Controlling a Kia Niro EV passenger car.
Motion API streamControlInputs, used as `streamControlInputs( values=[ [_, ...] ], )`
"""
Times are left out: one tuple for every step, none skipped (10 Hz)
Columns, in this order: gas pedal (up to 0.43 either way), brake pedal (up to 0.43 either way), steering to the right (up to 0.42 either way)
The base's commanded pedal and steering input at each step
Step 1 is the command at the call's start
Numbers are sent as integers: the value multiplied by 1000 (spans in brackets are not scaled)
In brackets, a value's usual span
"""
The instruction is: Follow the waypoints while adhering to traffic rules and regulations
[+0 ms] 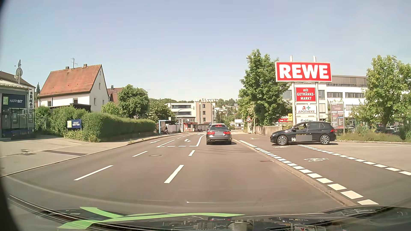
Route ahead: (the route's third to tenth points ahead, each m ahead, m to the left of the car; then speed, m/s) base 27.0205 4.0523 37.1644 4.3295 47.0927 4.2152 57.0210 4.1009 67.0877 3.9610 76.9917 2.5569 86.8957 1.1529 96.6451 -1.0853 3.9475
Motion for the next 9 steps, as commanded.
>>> streamControlInputs(
  values=[
    [0,268,-9],
    [0,274,-8],
    [0,274,-7],
    [0,274,-5],
    [0,268,-5],
    [0,274,-5],
    [0,274,-5],
    [0,274,-5],
    [0,274,-5]
  ],
)
